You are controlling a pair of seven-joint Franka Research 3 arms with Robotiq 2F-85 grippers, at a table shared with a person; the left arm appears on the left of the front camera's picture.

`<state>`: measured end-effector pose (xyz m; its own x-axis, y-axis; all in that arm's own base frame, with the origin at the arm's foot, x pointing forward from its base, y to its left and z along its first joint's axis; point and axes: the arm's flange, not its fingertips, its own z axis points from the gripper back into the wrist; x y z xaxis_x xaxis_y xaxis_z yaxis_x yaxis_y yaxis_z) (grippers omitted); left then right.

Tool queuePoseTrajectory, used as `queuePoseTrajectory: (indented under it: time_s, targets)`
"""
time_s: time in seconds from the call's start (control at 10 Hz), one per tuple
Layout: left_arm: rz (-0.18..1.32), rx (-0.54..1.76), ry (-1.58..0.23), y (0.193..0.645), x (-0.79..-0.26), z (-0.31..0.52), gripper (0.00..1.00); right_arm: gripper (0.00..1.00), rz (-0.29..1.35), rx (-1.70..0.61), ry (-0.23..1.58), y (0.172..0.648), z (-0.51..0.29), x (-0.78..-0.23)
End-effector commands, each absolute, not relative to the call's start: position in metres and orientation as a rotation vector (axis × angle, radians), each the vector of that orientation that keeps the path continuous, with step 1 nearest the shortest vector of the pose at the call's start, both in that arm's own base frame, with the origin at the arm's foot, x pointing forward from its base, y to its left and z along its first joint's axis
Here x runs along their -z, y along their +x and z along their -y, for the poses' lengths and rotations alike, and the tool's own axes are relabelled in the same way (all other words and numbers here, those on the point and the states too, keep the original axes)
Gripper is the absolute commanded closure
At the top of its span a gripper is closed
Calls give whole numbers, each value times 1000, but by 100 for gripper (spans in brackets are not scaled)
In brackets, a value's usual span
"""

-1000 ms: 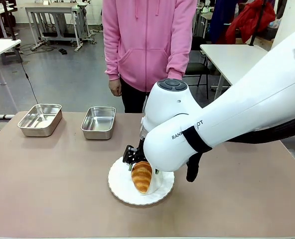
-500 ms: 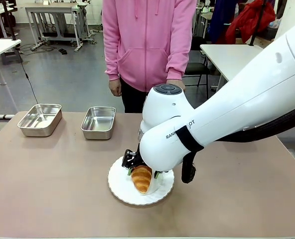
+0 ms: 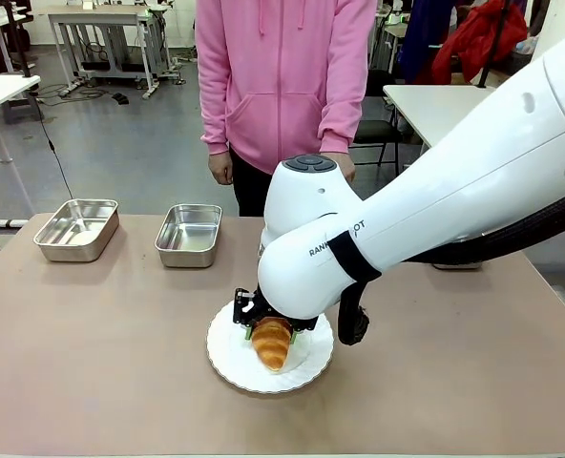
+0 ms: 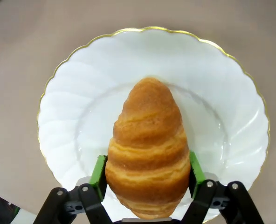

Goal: Place the bread in the container.
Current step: Place the Butter Roll into the Airtight Container indicated by the human.

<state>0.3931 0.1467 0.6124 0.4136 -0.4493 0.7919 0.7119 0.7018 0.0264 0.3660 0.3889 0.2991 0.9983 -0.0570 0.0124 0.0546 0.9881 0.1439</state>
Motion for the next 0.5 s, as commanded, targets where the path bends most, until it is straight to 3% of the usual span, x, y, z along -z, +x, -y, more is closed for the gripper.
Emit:
queuePoseTrajectory:
  time_s: [0.0,0.1,0.4]
  targets:
    - [885,754,-347,392,-613,-146,0,24,13,26,127,368,-398,-298]
    - [885,754,-347,392,-613,-146,0,59,10,-13,124,366,-398,-299]
    - [885,754,-347,392,-613,-146,0,59,16,48,140,365,-391,-300]
